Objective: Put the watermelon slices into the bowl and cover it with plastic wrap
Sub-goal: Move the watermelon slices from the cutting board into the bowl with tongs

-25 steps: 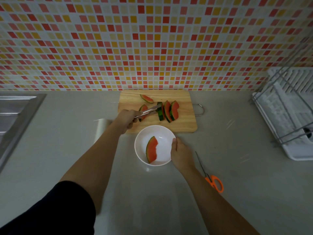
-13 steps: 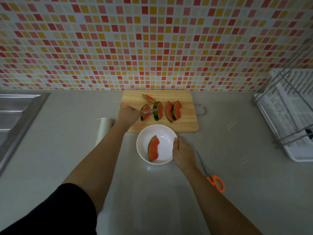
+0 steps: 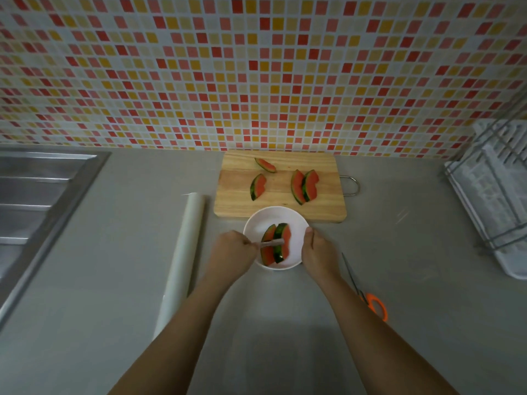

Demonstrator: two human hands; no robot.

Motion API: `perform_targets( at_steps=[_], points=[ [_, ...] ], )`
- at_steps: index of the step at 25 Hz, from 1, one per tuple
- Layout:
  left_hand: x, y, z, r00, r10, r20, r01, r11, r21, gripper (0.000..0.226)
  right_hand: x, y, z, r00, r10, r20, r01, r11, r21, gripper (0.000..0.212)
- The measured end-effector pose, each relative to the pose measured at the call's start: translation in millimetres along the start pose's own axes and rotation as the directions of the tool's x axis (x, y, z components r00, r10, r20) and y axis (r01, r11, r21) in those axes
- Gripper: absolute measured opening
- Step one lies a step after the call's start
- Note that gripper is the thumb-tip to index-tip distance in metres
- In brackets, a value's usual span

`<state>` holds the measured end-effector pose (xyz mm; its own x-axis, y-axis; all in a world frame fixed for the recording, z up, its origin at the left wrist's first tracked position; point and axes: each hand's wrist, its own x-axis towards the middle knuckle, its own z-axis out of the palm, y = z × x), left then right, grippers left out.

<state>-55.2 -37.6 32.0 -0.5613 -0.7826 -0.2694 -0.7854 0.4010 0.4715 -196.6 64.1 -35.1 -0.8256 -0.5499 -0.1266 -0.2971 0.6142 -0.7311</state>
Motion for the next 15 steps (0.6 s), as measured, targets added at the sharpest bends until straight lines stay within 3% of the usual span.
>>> perform_targets(
  at_steps=[3, 7, 8, 10, 13, 15],
  points=[
    [-6, 14, 0, 0.999, 0.027, -0.037, -0.019, 0.979, 0.202, 0.03, 1, 1, 1, 1.0, 0.008, 0.0, -0.008, 1.0, 0.018, 0.049],
    [-10, 19, -20, 0.982, 0.094, -0.167, -0.043, 0.958, 0.284, 0.03, 1, 1, 3, 1.0, -0.001, -0.008, 0.001, 1.0, 0.021, 0.047],
    [-5, 19, -27, 0.974, 0.114, -0.194, -0.06, 0.963, 0.263, 0.032, 1, 1, 3, 1.0, -0.003, -0.005, 0.003, 1.0, 0.02, 0.046],
    [17, 25, -39, 0.972, 0.091, -0.218, -0.078, 0.995, 0.066, 0.036, 0, 1, 2, 1.0, 0.005, 0.003, -0.005, 1.0, 0.024, 0.044],
    [69, 44, -38, 0.999, -0.014, -0.045, 0.005, 0.98, -0.197, 0.036, 1, 1, 2, 0.999, 0.037, 0.018, -0.038, 0.998, 0.043, 0.045],
    [99, 52, -27, 0.996, -0.074, 0.056, 0.087, 0.959, -0.269, 0.033, 1, 2, 2, 0.999, 0.047, 0.027, -0.049, 0.997, 0.063, 0.048]
  ],
)
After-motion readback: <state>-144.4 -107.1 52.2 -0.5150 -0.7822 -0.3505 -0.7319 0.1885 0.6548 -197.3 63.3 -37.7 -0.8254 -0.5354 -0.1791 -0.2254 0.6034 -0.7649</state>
